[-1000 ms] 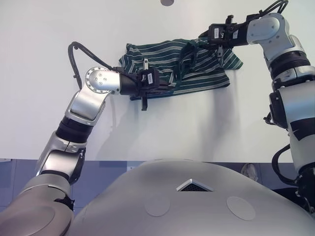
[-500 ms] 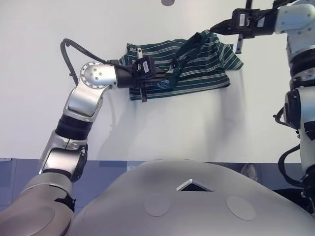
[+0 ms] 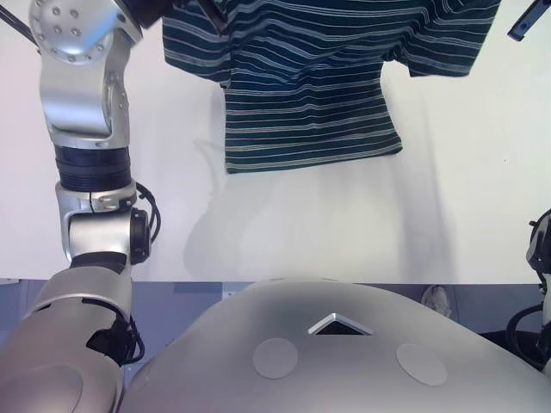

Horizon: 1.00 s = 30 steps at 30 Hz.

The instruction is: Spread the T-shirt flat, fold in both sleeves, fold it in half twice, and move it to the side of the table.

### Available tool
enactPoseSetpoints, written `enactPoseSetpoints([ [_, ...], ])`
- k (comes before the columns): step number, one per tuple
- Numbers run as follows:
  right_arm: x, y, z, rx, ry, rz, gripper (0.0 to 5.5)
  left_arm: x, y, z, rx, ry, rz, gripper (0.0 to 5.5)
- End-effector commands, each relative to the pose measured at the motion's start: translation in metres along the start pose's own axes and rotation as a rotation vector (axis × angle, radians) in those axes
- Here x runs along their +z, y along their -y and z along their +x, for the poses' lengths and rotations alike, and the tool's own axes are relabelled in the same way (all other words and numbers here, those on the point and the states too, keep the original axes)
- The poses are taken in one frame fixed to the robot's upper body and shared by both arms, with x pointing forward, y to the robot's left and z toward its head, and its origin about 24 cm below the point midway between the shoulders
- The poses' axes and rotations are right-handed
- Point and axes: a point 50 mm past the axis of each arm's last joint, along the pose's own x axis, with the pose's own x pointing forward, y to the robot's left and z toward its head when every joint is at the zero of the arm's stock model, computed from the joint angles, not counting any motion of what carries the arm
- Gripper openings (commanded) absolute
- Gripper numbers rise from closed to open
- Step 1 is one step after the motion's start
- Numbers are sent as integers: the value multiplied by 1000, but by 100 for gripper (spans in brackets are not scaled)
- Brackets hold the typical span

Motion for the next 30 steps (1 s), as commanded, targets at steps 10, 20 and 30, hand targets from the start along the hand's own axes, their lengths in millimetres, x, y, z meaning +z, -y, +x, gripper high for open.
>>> enactPoseSetpoints([
  [10, -85, -42, 131, -154, -473, -32, 3, -86, 11, 100, 138, -479, 155, 0],
  [20, -82, -71, 167, -216, -650, -35, 48, -111, 33, 98, 205, -651, 185, 49],
  [30, -66, -64, 171, -399, -439, -81, 183, -84, -13, 94, 505, -496, 276, 173],
])
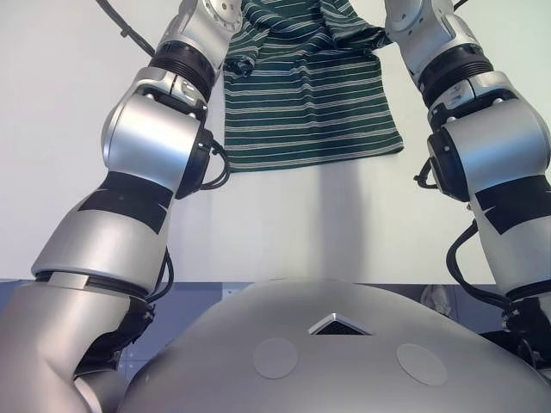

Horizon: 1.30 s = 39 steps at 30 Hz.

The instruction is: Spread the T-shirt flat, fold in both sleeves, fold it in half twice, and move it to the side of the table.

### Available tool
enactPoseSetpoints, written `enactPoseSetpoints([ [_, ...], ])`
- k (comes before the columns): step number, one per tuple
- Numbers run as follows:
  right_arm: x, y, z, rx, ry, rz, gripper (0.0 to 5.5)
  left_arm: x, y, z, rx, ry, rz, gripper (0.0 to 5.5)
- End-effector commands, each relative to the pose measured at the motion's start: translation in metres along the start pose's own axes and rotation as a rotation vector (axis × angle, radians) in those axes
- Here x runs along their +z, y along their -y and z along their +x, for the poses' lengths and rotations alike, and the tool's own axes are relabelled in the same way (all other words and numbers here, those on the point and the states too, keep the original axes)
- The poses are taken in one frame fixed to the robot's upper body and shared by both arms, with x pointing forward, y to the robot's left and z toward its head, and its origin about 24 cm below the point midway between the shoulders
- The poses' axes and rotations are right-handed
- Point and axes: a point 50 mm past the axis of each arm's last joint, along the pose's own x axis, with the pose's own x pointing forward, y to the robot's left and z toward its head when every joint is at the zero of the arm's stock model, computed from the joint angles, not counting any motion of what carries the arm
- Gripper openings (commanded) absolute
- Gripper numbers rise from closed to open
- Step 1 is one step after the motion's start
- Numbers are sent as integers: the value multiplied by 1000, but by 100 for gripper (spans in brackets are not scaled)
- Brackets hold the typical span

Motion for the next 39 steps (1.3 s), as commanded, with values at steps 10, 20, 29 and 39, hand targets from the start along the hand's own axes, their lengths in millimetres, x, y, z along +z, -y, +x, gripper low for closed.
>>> enactPoseSetpoints([
  [10, -85, -23, -194, 486, 301, 503, 183, -93, 39, -150, -681, 289, -511, 173],
  [20, -114, -50, -251, 738, -3, 509, 183, -136, 50, -206, -935, 62, -235, 173],
  [29, -92, -8, -212, 543, 98, 851, 183, -151, 59, -227, -1155, -15, -56, 173],
  [39, -116, -90, -251, 1024, -196, 483, 183, -157, 58, -242, -1311, -10, 66, 173],
])
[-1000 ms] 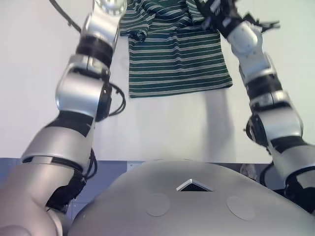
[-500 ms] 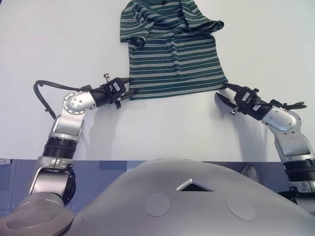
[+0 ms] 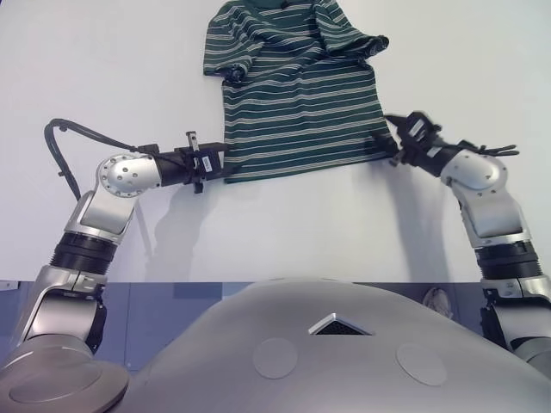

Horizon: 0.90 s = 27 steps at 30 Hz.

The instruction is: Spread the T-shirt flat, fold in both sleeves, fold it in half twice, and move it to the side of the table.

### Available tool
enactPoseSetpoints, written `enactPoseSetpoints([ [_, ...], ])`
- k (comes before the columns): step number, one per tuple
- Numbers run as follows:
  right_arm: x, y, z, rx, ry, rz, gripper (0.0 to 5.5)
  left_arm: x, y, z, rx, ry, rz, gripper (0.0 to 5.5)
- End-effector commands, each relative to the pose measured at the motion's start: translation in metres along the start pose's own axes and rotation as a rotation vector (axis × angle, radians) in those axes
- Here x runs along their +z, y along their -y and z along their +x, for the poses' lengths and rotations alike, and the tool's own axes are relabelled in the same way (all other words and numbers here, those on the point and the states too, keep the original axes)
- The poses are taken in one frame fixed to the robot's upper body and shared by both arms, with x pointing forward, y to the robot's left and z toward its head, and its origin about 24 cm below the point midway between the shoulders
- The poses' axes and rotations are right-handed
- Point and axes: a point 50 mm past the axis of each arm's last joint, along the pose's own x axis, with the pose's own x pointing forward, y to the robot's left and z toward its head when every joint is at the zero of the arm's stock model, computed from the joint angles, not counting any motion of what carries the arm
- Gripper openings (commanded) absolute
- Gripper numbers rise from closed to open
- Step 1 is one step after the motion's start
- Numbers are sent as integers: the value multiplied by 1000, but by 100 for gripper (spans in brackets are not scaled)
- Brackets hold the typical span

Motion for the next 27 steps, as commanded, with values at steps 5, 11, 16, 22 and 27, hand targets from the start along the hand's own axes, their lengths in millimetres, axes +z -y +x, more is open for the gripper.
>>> enactPoseSetpoints([
  [5, -41, -67, -63, 501, -213, 22, 183, -29, 50, -16, -309, -178, -54, 173],
  [11, -33, -89, -90, 641, -230, 80, 183, -16, 95, -39, -559, -171, -88, 173],
  [16, -31, -101, -102, 664, -252, 135, 183, -2, 119, -45, -698, -140, -150, 173],
  [22, -9, -58, -103, 520, -77, 216, 183, 44, 81, -47, -696, -112, -101, 173],
  [27, 7, -23, -113, 485, -61, 195, 183, 30, 57, -70, -660, -210, -46, 173],
])
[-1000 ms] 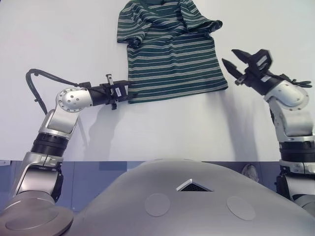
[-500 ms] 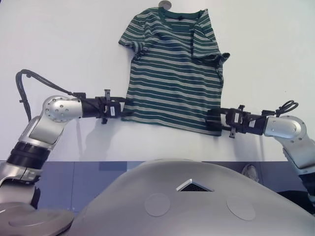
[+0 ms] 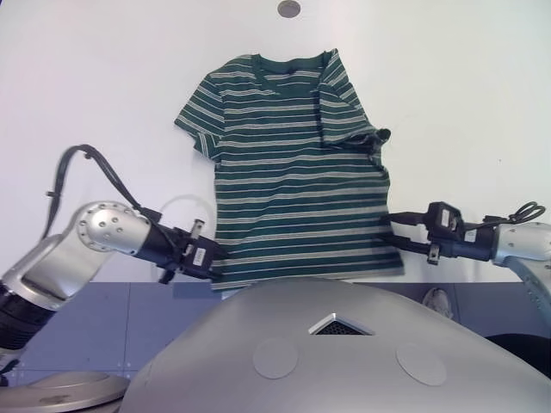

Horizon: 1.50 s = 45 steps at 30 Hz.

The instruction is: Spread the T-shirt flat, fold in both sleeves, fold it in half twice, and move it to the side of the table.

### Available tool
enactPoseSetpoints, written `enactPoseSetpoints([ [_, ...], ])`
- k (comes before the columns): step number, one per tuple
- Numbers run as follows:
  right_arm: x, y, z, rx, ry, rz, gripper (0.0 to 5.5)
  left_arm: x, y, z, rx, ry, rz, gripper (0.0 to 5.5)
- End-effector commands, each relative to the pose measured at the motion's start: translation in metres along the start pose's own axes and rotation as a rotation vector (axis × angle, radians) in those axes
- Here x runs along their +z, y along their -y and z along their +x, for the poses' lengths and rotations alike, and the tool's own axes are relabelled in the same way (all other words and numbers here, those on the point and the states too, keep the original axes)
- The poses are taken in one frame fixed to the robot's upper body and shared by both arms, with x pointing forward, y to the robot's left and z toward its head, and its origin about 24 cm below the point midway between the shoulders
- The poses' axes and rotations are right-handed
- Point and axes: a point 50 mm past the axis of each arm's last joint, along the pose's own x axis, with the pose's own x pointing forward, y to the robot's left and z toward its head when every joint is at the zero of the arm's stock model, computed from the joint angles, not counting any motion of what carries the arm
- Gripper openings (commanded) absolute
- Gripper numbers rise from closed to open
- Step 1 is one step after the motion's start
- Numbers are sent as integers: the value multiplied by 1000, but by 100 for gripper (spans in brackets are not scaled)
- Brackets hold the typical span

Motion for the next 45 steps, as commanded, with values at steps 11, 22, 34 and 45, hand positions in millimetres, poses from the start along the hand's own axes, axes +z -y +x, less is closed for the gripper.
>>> enactPoseSetpoints([
  [11, 82, 53, 67, -446, 205, -321, 183, 0, -16, -10, 5, 104, 48, 173],
  [22, 78, 59, 120, -489, 63, -438, 183, 7, -38, 3, 137, 133, 78, 173],
  [34, 72, 36, 117, -373, 67, -481, 183, -6, -41, 14, 191, 108, 78, 173],
  [45, 62, 54, 114, -531, -15, -564, 183, -13, -34, 17, 160, 99, 73, 173],
])
